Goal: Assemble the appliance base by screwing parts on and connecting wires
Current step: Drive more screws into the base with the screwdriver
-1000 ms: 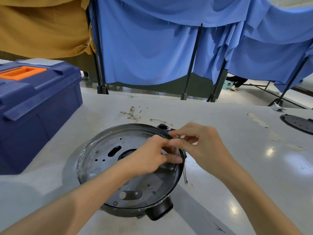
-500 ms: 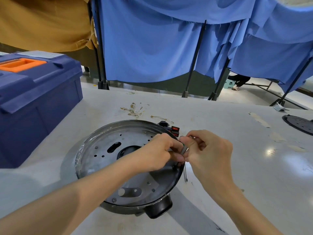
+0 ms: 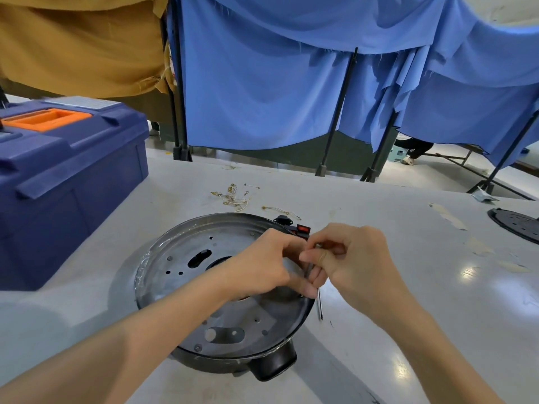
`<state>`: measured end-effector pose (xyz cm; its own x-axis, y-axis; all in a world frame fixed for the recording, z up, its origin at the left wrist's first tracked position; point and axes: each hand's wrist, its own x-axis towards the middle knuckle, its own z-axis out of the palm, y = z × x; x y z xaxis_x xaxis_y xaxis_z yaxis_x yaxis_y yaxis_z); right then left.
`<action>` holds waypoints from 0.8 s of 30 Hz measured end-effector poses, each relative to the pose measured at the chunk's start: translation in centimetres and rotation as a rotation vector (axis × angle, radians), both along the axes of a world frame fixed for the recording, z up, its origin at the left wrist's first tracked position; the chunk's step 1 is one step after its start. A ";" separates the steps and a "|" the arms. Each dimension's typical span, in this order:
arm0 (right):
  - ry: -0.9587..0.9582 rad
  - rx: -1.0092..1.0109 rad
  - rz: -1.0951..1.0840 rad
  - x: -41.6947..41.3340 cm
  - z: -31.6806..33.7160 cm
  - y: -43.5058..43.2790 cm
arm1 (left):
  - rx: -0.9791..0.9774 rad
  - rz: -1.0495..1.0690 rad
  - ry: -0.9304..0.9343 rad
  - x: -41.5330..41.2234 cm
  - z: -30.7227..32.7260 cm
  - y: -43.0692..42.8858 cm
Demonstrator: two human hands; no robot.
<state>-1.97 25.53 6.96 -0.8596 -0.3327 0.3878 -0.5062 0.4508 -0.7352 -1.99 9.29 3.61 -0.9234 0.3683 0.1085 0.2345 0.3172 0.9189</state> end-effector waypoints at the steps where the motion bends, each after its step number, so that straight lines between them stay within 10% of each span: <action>1: 0.015 0.004 -0.054 0.0 -0.4 -0.2 | 0.009 -0.004 0.011 0.1 0.1 0.2; 5: 0.137 0.063 -0.226 0.7 -1.6 -1.2 | -0.002 0.028 0.062 0.1 0.0 0.7; 12: -0.066 0.075 0.121 -0.7 2.2 0.5 | -0.002 0.041 -0.040 0.0 0.2 0.6; 24: 0.030 -0.085 -0.322 0.4 -2.0 -0.6 | -0.019 0.030 0.025 0.2 0.5 0.7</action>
<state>-1.52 24.92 4.93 -0.9029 -0.0110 0.4296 -0.3699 0.5289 -0.7638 -1.79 9.99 4.15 -0.9309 0.3431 0.1252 0.2479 0.3417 0.9065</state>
